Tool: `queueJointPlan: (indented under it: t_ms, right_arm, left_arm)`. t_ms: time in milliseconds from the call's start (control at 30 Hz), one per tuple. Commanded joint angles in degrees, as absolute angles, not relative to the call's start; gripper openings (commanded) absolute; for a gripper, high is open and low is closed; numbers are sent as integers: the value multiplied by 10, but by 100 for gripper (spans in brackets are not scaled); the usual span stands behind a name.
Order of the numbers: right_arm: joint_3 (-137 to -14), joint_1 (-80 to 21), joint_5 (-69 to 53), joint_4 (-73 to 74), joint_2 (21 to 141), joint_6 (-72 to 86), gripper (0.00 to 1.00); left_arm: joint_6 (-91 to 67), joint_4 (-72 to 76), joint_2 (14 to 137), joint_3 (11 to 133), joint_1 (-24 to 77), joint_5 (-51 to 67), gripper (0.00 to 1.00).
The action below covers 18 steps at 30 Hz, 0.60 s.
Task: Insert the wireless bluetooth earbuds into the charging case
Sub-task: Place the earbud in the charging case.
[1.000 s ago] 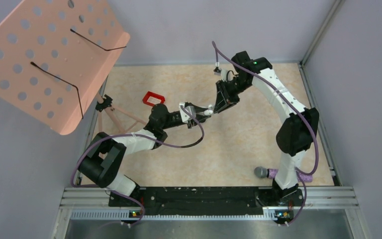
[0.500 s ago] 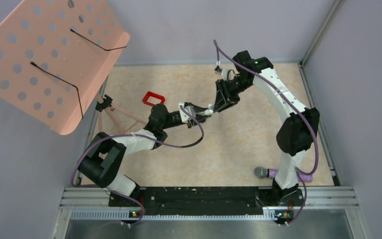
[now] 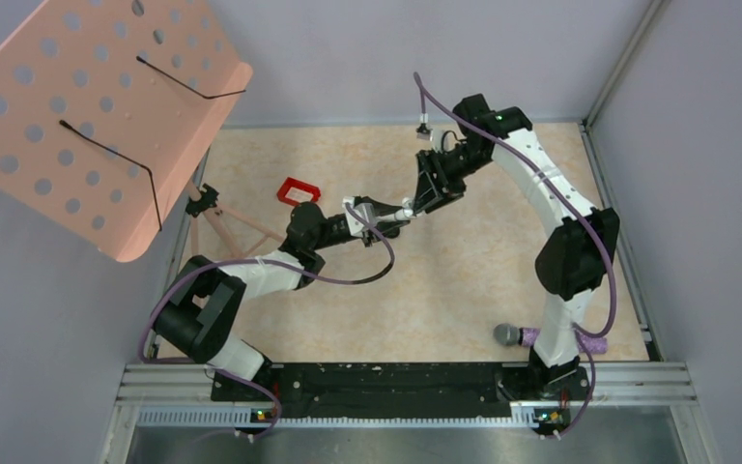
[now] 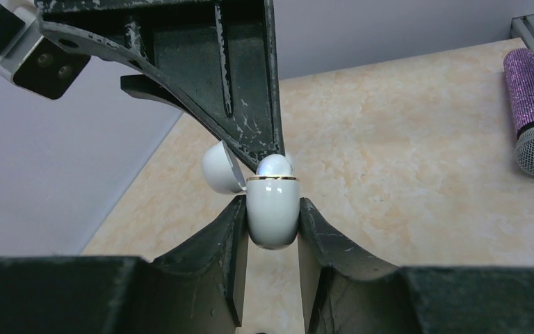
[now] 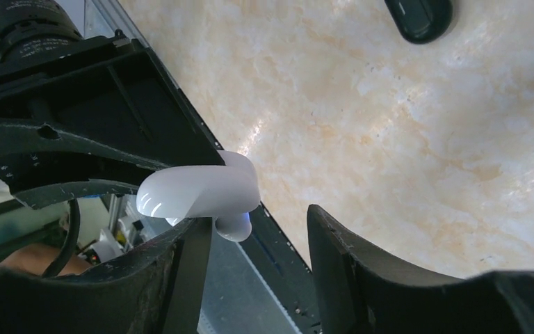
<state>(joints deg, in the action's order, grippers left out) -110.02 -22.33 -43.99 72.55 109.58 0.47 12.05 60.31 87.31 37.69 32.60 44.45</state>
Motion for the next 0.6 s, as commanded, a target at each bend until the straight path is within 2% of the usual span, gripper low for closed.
queueJointPlan:
  t_ms: [0, 333, 433, 567]
  right_arm:
    - [-1168, -220, -487, 732, 1085, -44, 55]
    - [-1164, -212, -507, 750, 1031, -115, 59]
    - [-1191, -199, -487, 751, 1010, -163, 59]
    - [-1164, -192, -461, 731, 971, -232, 59]
  left_arm:
    - [107, 650, 876, 381, 327, 463, 0]
    - [50, 657, 869, 404, 317, 464, 0]
    - [9, 636, 851, 414, 313, 457, 0]
    - [-38, 631, 837, 428, 310, 486, 0]
